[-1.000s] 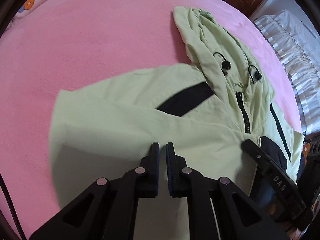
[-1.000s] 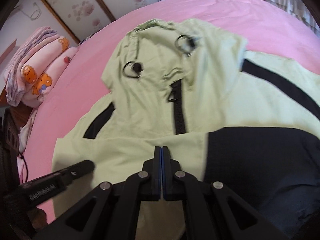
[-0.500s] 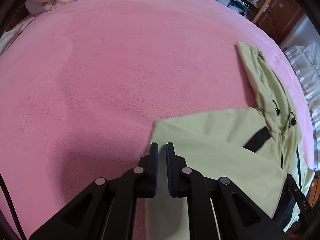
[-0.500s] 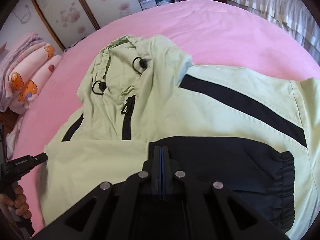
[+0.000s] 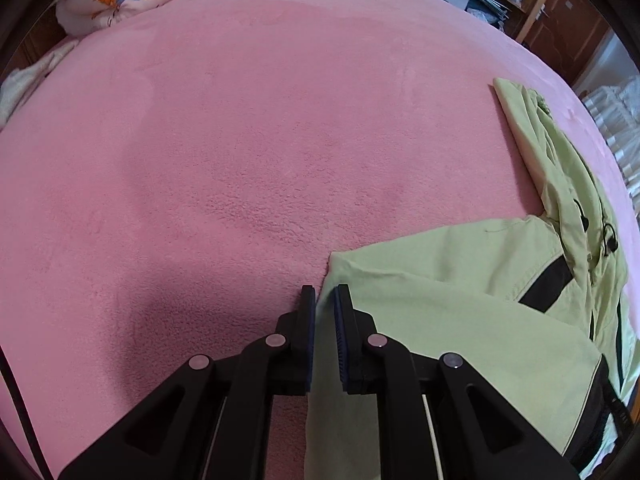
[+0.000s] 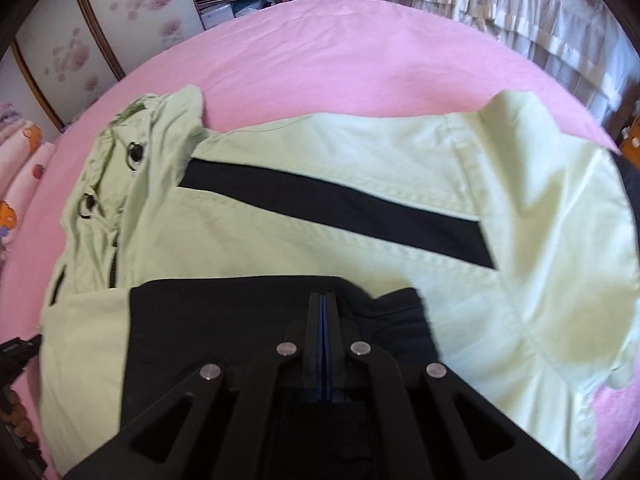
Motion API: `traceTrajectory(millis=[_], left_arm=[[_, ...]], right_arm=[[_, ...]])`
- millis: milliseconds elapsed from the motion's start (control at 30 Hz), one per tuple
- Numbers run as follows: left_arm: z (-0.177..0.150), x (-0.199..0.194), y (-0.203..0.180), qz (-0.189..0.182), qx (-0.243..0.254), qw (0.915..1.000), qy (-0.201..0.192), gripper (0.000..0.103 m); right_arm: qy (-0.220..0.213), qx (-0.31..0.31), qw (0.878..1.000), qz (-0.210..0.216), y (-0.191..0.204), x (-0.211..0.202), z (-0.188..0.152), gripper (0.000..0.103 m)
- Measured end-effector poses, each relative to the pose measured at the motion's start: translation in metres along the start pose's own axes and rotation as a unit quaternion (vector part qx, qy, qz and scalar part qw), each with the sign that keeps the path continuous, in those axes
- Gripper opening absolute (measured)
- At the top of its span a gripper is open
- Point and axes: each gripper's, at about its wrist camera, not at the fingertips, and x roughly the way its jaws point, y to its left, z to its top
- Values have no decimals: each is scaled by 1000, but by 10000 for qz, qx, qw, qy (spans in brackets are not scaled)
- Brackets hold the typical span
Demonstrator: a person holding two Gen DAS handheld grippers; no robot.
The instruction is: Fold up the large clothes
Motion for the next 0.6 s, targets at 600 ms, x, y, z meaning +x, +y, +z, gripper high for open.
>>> traceTrajectory(millis=[600], left_arm=[[-97, -114, -26, -531, 499, 9961, 502, 31]], right_arm=[[142, 1015, 9947, 69, -46, -106, -47, 1]])
